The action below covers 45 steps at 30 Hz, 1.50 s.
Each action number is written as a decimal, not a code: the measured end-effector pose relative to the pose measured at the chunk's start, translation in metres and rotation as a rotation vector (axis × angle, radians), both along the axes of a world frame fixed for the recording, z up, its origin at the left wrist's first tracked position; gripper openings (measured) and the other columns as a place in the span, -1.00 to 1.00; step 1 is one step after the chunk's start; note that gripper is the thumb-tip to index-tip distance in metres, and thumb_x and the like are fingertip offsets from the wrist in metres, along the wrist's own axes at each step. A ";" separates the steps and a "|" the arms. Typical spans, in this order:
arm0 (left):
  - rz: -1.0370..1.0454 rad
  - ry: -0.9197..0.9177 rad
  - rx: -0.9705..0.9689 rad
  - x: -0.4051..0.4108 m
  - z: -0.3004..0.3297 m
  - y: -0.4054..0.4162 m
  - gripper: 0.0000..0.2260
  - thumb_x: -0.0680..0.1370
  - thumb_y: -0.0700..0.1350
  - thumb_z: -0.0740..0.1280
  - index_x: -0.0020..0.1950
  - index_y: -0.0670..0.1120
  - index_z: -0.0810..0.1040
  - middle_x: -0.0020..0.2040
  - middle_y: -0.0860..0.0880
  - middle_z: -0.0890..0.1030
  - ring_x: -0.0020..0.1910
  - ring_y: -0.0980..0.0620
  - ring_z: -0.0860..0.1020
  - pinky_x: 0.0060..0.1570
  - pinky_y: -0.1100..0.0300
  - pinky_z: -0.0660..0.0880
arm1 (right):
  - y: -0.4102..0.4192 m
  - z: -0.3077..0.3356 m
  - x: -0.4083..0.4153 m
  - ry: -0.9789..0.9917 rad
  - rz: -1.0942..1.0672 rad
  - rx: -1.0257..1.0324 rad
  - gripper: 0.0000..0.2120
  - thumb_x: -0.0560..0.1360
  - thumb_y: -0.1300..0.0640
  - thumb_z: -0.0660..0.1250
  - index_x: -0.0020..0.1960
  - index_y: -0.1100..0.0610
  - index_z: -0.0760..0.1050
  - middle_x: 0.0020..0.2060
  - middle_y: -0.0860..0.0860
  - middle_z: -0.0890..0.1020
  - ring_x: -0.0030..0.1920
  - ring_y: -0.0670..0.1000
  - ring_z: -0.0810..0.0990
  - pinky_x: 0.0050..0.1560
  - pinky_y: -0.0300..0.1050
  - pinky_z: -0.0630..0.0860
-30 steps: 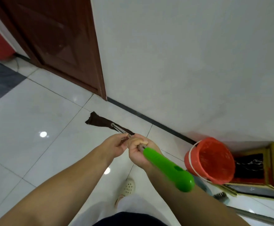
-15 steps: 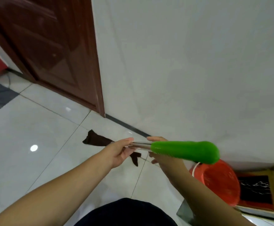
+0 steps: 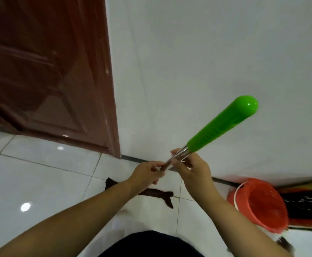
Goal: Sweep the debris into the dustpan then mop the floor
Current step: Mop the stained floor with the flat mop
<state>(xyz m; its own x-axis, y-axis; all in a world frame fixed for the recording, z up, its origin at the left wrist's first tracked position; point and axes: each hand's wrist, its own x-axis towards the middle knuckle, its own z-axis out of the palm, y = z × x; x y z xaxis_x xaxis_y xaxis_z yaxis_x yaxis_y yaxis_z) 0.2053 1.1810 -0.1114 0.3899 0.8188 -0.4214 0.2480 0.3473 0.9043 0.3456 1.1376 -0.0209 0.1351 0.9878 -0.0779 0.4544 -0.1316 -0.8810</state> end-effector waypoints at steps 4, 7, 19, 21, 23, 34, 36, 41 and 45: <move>-0.171 0.169 0.364 -0.006 -0.002 0.042 -0.66 0.47 -0.14 0.38 -0.39 0.26 0.48 -0.37 0.12 0.43 -0.35 0.17 0.41 -0.30 0.28 0.33 | 0.032 -0.002 -0.016 -0.002 -0.060 0.067 -0.71 0.52 0.19 0.35 -0.07 -0.24 0.49 -0.17 -0.27 0.62 -0.13 -0.22 0.60 -0.11 -0.38 0.52; -0.115 0.159 0.295 -0.004 0.002 0.061 -0.82 0.47 -0.11 0.39 -0.16 0.20 0.53 -0.15 0.12 0.56 -0.12 0.10 0.56 -0.05 0.14 0.52 | 0.056 0.005 -0.017 -0.043 -0.073 0.108 -0.71 0.52 0.16 0.34 -0.09 -0.27 0.47 -0.21 -0.32 0.60 -0.17 -0.27 0.57 -0.18 -0.46 0.45; -0.064 0.101 0.525 0.032 0.043 0.117 -0.81 0.52 -0.10 0.34 -0.18 0.20 0.48 -0.23 0.15 0.54 -0.24 0.31 0.50 -0.22 0.51 0.41 | 0.130 0.057 0.020 -0.056 -0.065 0.275 -0.94 0.56 0.07 0.28 0.00 -0.03 0.52 -0.28 -0.22 0.55 -0.22 -0.17 0.54 -0.08 -0.10 0.57; -0.054 0.108 0.541 0.038 0.048 0.125 -0.85 0.53 -0.09 0.33 -0.16 0.17 0.49 -0.23 0.13 0.55 -0.23 0.26 0.51 -0.20 0.47 0.44 | 0.141 0.060 0.028 -0.055 -0.068 0.288 -0.93 0.56 0.04 0.27 -0.01 -0.03 0.52 -0.29 -0.23 0.54 -0.23 -0.19 0.54 -0.10 -0.13 0.57; -0.045 0.123 0.535 0.043 0.045 0.132 -0.83 0.53 -0.10 0.32 -0.18 0.16 0.48 -0.26 0.13 0.53 -0.27 0.26 0.50 -0.24 0.43 0.44 | 0.149 0.054 0.034 -0.052 -0.064 0.277 -0.93 0.56 0.01 0.27 -0.01 -0.04 0.52 -0.29 -0.24 0.53 -0.24 -0.20 0.52 -0.13 -0.17 0.55; 0.041 0.233 0.268 0.057 -0.007 0.153 -0.92 0.57 -0.16 0.26 -0.07 -0.09 0.55 -0.12 -0.09 0.61 -0.09 -0.06 0.56 0.04 0.05 0.49 | 0.182 -0.010 0.030 -0.136 -0.051 0.037 -0.88 0.59 -0.02 0.21 -0.02 0.00 0.47 -0.23 -0.16 0.49 -0.25 -0.23 0.46 -0.25 -0.32 0.33; 0.073 0.252 0.249 0.063 -0.005 0.159 -0.88 0.58 -0.14 0.25 -0.13 -0.03 0.51 -0.16 -0.07 0.58 -0.13 -0.03 0.53 0.03 0.06 0.49 | 0.189 -0.010 0.030 -0.148 -0.061 0.008 -0.86 0.59 0.00 0.21 0.04 0.03 0.49 -0.13 -0.10 0.55 -0.17 -0.15 0.51 -0.22 -0.31 0.37; 0.129 0.386 0.317 0.066 -0.005 0.169 -0.88 0.61 -0.10 0.19 -0.01 -0.09 0.50 -0.13 -0.03 0.56 -0.16 0.03 0.52 -0.22 0.33 0.39 | 0.200 -0.012 0.029 -0.109 -0.050 -0.048 -0.74 0.60 0.09 0.18 0.25 0.09 0.49 0.04 -0.04 0.59 -0.06 -0.12 0.51 -0.09 -0.34 0.39; 0.147 0.427 0.301 0.060 -0.008 0.175 -0.82 0.60 -0.14 0.20 0.16 -0.13 0.49 -0.02 -0.04 0.55 -0.10 0.06 0.50 -0.19 0.30 0.39 | 0.197 -0.015 0.027 -0.057 -0.019 -0.097 -0.66 0.60 0.11 0.19 0.36 0.06 0.43 0.05 -0.04 0.57 -0.04 -0.08 0.52 0.03 -0.16 0.50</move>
<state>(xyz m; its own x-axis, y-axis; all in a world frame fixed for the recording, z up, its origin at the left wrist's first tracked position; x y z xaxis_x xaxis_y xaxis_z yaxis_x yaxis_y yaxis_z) 0.2656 1.3559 -0.1197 0.1078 0.9607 -0.2559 0.5837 0.1472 0.7985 0.3729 1.3346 -0.0360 0.1607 0.9731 -0.1650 0.5005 -0.2244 -0.8362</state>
